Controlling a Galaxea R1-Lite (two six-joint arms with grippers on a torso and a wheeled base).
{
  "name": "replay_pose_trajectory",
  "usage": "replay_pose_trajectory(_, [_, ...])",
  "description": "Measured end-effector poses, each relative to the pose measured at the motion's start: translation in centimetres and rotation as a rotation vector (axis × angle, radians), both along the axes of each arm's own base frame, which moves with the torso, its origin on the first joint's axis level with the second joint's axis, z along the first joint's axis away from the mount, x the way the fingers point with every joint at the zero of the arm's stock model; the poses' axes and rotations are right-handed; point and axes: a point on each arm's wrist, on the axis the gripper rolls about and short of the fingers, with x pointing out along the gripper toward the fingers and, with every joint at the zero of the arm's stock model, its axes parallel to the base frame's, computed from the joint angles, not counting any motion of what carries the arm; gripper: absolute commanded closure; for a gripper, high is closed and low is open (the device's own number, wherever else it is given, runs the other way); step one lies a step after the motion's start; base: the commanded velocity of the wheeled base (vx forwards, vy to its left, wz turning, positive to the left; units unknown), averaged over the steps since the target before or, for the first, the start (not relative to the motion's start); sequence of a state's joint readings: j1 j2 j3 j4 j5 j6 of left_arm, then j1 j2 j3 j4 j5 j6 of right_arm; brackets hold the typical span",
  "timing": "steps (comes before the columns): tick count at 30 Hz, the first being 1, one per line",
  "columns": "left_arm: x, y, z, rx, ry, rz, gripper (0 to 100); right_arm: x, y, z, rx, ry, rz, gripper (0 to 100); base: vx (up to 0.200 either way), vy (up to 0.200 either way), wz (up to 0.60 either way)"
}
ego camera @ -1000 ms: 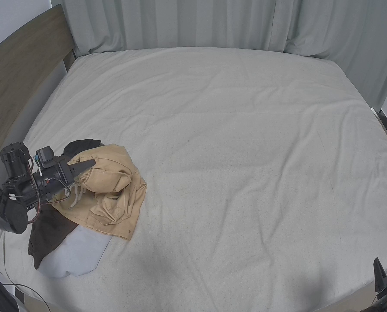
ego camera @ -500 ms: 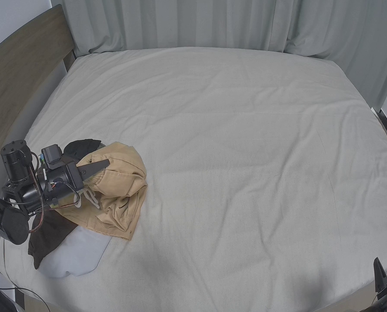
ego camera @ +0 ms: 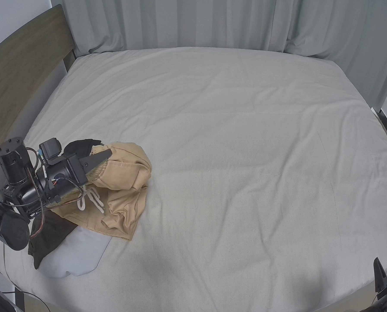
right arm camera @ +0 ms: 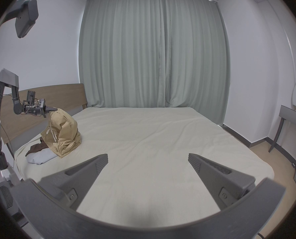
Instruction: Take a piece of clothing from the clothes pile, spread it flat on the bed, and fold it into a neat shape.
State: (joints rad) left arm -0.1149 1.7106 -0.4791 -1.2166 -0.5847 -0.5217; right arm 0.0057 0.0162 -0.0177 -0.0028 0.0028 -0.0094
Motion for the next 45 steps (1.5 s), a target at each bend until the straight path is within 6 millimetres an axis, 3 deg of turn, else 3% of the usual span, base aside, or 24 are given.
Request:
replay_pose_trajectory(11, [-0.6,-2.4,1.7,-0.247,-0.008,0.146,100,0.0,0.0,0.0,0.0,0.0,0.0,0,0.0,0.0,0.0])
replay_pose_trajectory(19, [-1.8,-5.4,3.0,-0.446,-0.054,0.312,100,0.0,0.0,0.0,0.002,0.0,0.0,0,0.0,0.0,0.0])
replay_pose_trajectory(28, [-3.4,-9.0,5.7,-0.579,-0.112,0.286,100,0.0,0.0,0.0,0.003,0.0,0.0,0,0.0,0.0,0.0])
replay_pose_trajectory(38, [-5.3,-9.0,9.7,-0.619,-0.152,0.235,100,0.0,0.0,0.0,0.004,0.0,0.0,0,0.0,0.0,0.0])
replay_pose_trajectory(45, [-5.5,-8.9,8.7,-0.58,-0.13,0.237,100,0.0,0.0,0.0,0.004,0.0,0.0,0,0.0,0.0,0.0])
